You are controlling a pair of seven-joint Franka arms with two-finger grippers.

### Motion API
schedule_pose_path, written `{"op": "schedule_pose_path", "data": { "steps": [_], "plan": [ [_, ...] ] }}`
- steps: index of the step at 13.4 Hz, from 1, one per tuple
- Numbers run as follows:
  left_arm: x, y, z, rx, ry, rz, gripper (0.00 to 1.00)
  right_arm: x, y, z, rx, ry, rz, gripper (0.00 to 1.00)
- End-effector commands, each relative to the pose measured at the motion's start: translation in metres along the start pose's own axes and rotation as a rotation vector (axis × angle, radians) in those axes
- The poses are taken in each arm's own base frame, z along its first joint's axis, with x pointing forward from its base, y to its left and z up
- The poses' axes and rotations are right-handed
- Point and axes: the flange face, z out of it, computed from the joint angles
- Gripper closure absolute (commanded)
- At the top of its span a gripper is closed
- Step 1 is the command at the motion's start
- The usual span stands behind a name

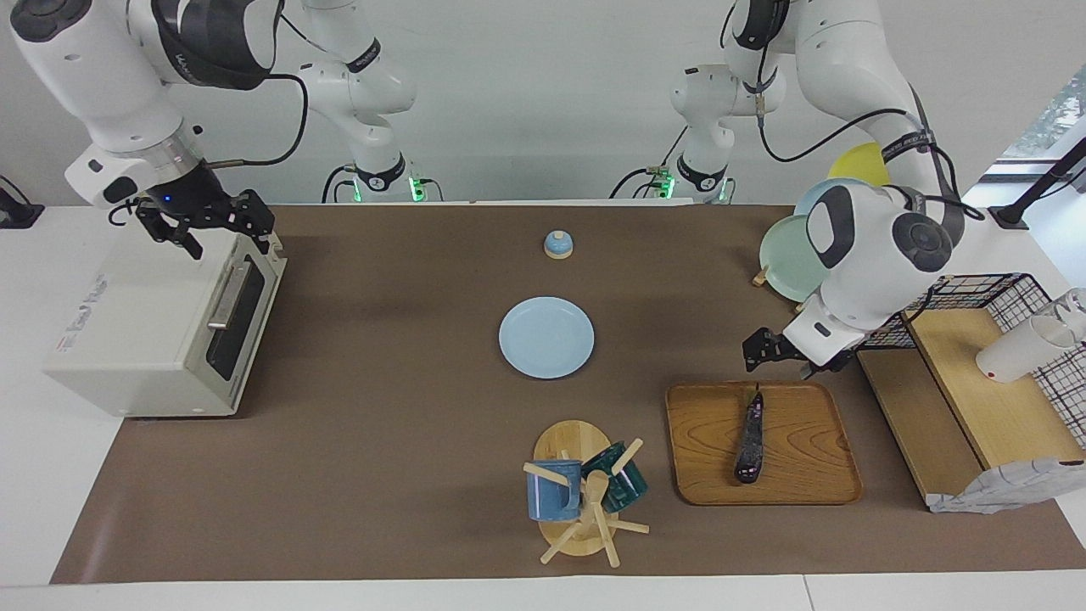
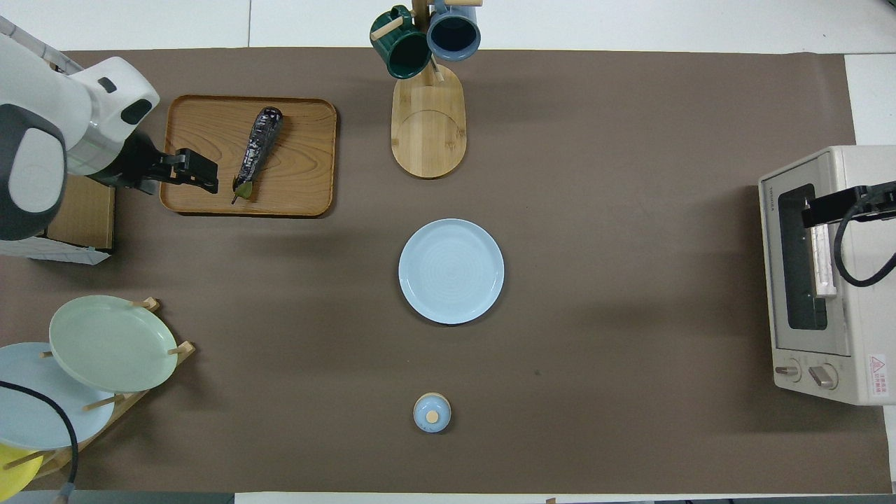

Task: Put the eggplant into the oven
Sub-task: 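Reach the left gripper to the eggplant on the wooden tray and grasp it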

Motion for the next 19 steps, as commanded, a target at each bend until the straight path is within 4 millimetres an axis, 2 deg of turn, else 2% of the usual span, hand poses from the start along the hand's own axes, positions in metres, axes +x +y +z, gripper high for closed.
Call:
{"op": "schedule_pose_path", "data": {
  "steps": [1,3,5,7,9,10,11,12,13,14,15,16,19],
  "plan": [
    [0.026,0.002,0.032,0.003,0.046,0.032,0.00,-0.006,-0.001,-0.002,-0.007,-0.008,0.005,0.00],
    [0.034,0.000,0.050,0.027,0.087,0.047,0.00,-0.006,-0.001,-0.002,-0.007,-0.008,0.005,0.00],
    [0.036,-0.007,0.053,0.039,0.103,0.058,0.00,-0.007,0.000,-0.002,-0.007,-0.008,0.007,0.00],
    [0.038,-0.004,0.059,0.071,0.121,0.096,0.00,-0.007,0.000,-0.002,-0.007,-0.008,0.004,0.00],
    [0.034,0.004,0.086,0.098,0.124,0.137,0.02,-0.006,0.004,0.001,-0.002,0.001,0.027,0.00],
    [0.033,0.005,0.087,0.106,0.120,0.152,0.04,-0.008,0.005,0.001,-0.003,0.010,0.070,0.23],
    [0.032,0.005,0.088,0.107,0.118,0.159,0.05,-0.007,0.006,0.001,-0.005,0.025,0.093,0.61],
    [0.032,0.005,0.089,0.107,0.115,0.159,0.08,-0.007,0.007,0.003,-0.006,0.020,0.091,0.84],
    [0.031,0.005,0.089,0.106,0.113,0.159,0.15,-0.008,0.007,0.008,-0.004,0.020,0.095,1.00],
    [0.031,0.005,0.089,0.105,0.106,0.157,0.41,-0.010,0.005,0.010,-0.006,0.029,0.096,1.00],
    [0.031,0.005,0.086,0.104,0.092,0.158,0.84,-0.009,0.007,0.016,-0.009,0.043,0.097,1.00],
    [0.031,0.004,0.083,0.102,0.080,0.155,1.00,-0.012,0.009,0.020,-0.016,0.036,0.099,1.00],
    [0.034,0.013,0.070,0.033,0.089,0.105,1.00,-0.025,0.018,0.035,-0.048,0.004,0.108,1.00]
  ]
}}
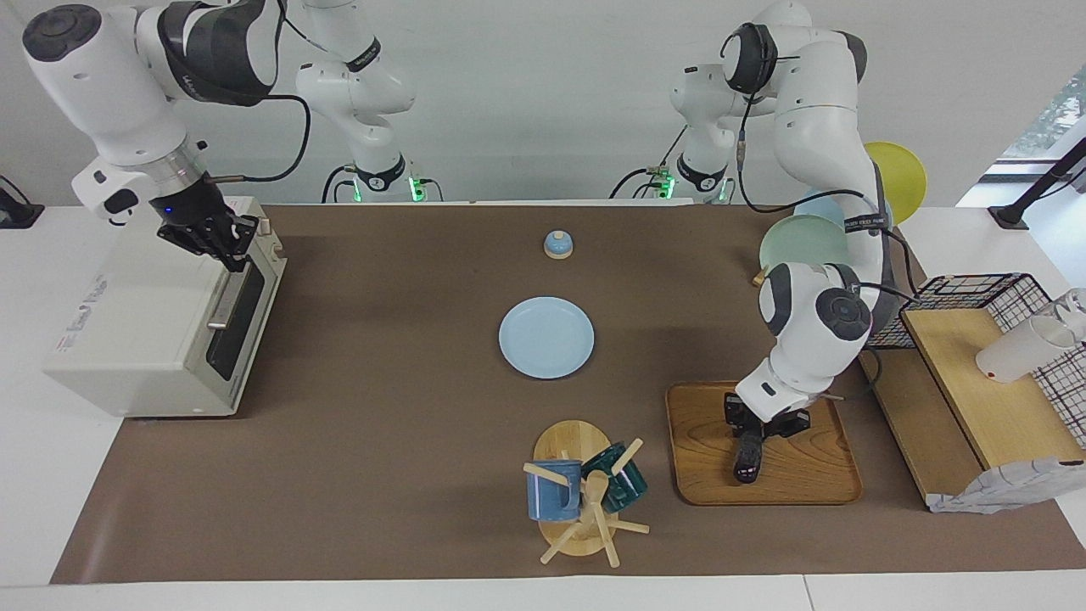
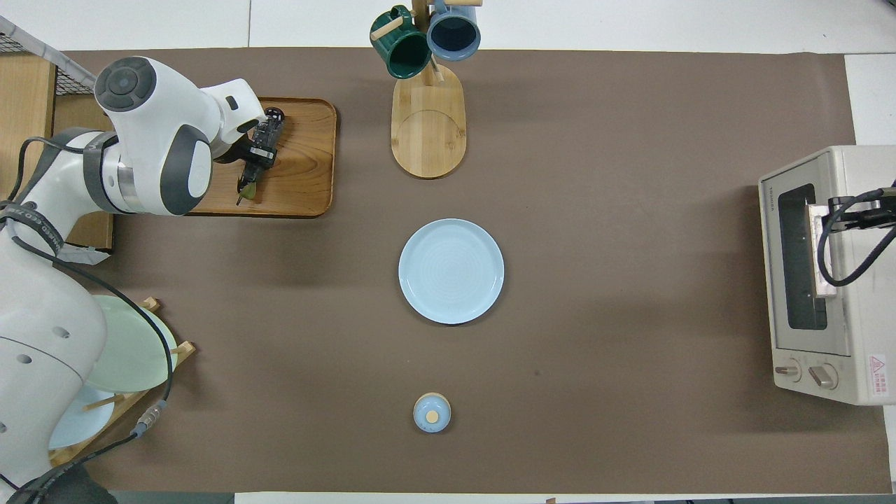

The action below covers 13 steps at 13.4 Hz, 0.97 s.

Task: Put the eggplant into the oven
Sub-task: 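Carry the eggplant onto the blue plate while the right gripper opens the oven door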

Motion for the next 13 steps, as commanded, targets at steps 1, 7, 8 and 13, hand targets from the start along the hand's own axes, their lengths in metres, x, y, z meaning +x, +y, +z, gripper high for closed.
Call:
{"op": "schedule_pose_path", "data": {
  "steps": [1,7,8,13],
  "plan": [
    [0.001,0.016,-0.029,-0.053,-0.007,-0.030,1.00,-0.016,0.009,0.011,-0.041,0.014,0.020,1.00],
    [-0.044,0.121,-0.139,-0.127,-0.097,-0.205,1.00,-0.021,0.030,0.051,-0.077,-0.016,0.039,1.00],
    [-0.050,0.145,-0.146,-0.149,-0.105,-0.222,1.00,-0.023,0.032,0.055,-0.077,-0.026,0.041,1.00],
    [-0.094,0.269,-0.119,-0.165,-0.067,-0.246,1.00,-0.028,0.038,0.082,-0.074,-0.028,0.046,1.00]
  ]
}}
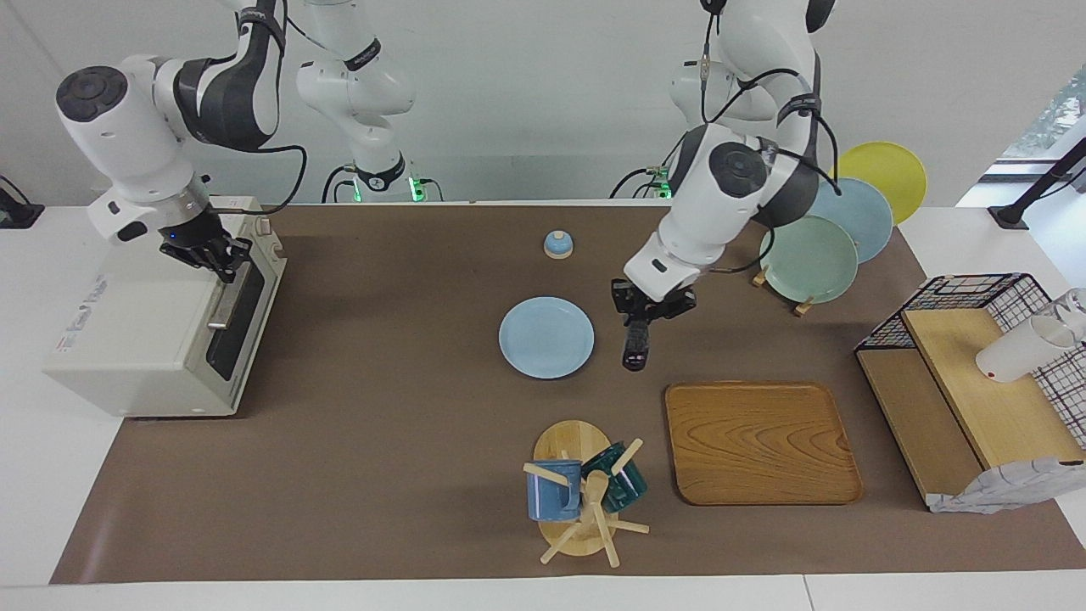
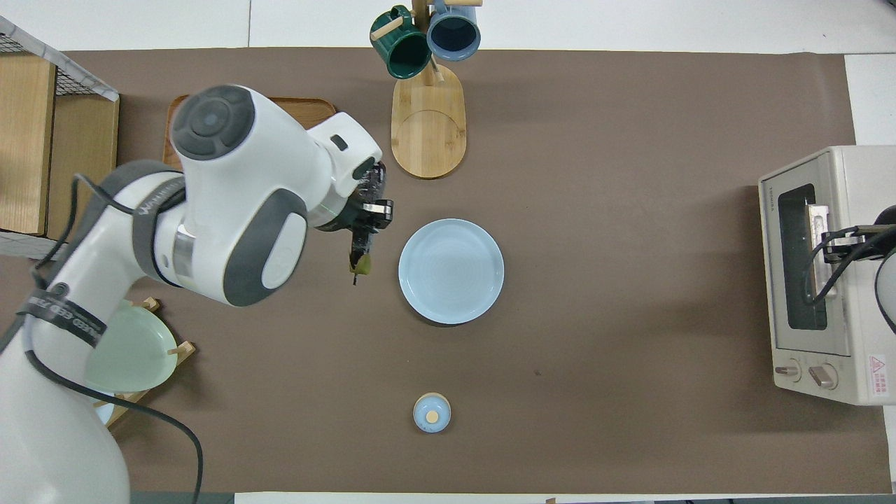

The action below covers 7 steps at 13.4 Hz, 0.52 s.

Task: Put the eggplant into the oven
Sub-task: 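Carry the eggplant onto the blue plate while the right gripper opens the oven door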

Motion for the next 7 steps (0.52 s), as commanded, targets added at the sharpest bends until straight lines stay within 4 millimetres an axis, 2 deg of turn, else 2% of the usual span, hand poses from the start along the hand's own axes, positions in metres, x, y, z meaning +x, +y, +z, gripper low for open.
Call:
{"op": "schedule_pose_path", "data": {
  "steps": [1,3,5,7],
  "plan": [
    [-0.041,0.027,0.037,-0.030,0.051,-0.025,1.00,-0.009,0.001,0.015,-0.009,0.005,0.011,1.00],
    [-0.054,0.064,0.078,-0.036,0.056,-0.027,1.00,-0.009,-0.002,0.021,-0.008,-0.006,0.007,1.00],
    [-0.061,0.079,0.108,-0.027,0.035,-0.014,1.00,-0.008,-0.010,0.027,-0.005,0.000,-0.004,1.00],
    [-0.069,0.087,0.131,-0.014,0.012,0.003,1.00,-0.006,-0.036,0.031,0.004,0.003,-0.039,1.00]
  ]
}}
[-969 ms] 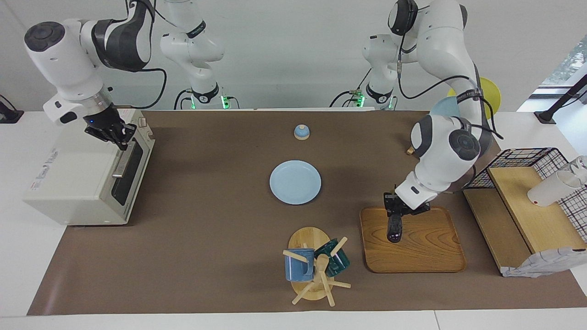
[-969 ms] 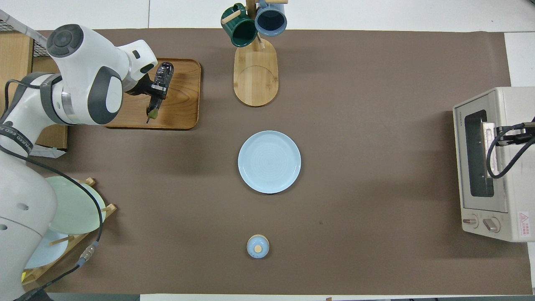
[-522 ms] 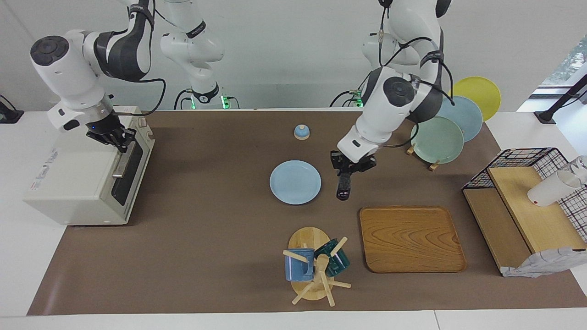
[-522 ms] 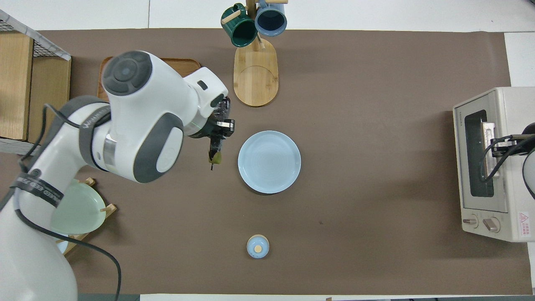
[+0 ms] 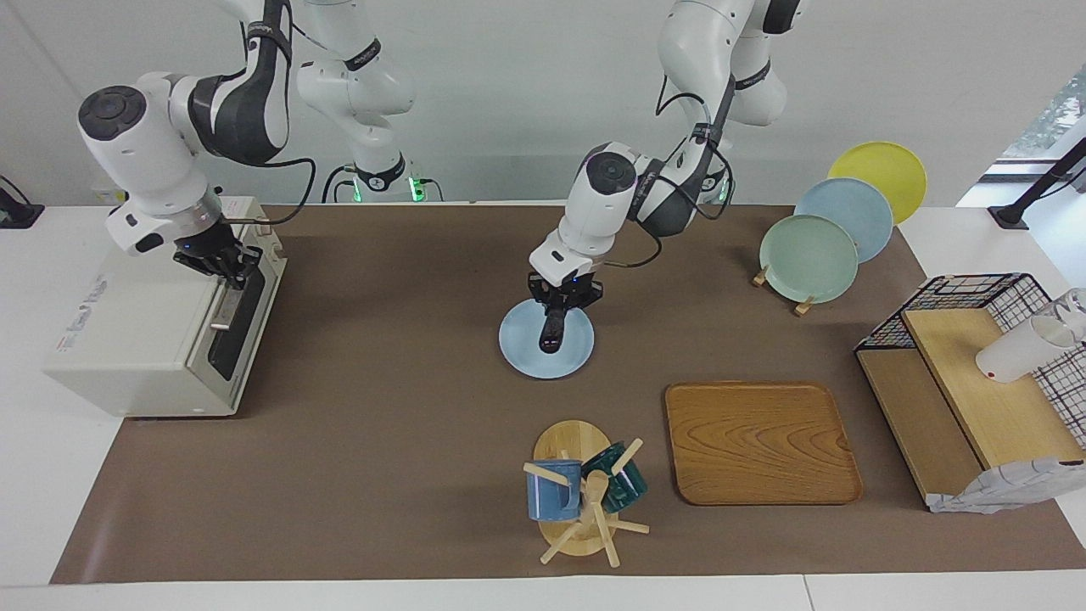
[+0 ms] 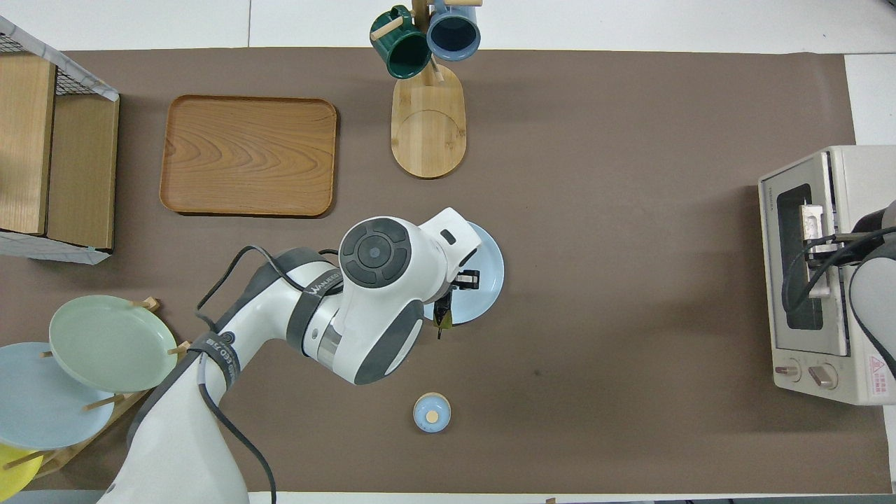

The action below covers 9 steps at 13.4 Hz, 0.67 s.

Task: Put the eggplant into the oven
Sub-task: 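Carry the eggplant onto the blue plate while the right gripper opens the oven door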

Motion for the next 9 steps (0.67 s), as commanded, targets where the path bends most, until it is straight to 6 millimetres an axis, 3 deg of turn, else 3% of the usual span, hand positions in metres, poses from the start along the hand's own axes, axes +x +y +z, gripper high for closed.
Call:
{"op": "schedule_pose_path", "data": {
  "steps": [1,2,3,4,6,9],
  "plan": [
    [-0.005,0.000,0.021,-0.006,0.000,-0.007,1.00,0.000,-0.033,0.015,0.001,0.019,-0.003,1.00],
    [-0.005,0.000,0.022,-0.006,0.000,-0.006,1.00,0.001,-0.041,0.018,0.000,0.035,0.010,1.00],
    [-0.005,-0.001,0.021,-0.005,0.000,-0.006,0.82,0.001,-0.046,0.026,0.002,0.047,0.002,1.00],
    [-0.004,-0.001,0.020,-0.002,-0.003,-0.004,0.01,0.003,-0.055,0.034,0.003,0.059,-0.011,1.00],
    [0.000,-0.009,0.002,-0.001,-0.006,-0.011,0.00,0.005,-0.072,0.054,0.003,0.046,-0.007,1.00],
    [0.028,-0.064,-0.073,-0.001,0.001,-0.067,0.00,0.009,-0.083,0.090,0.006,0.073,-0.013,1.00]
  ]
}}
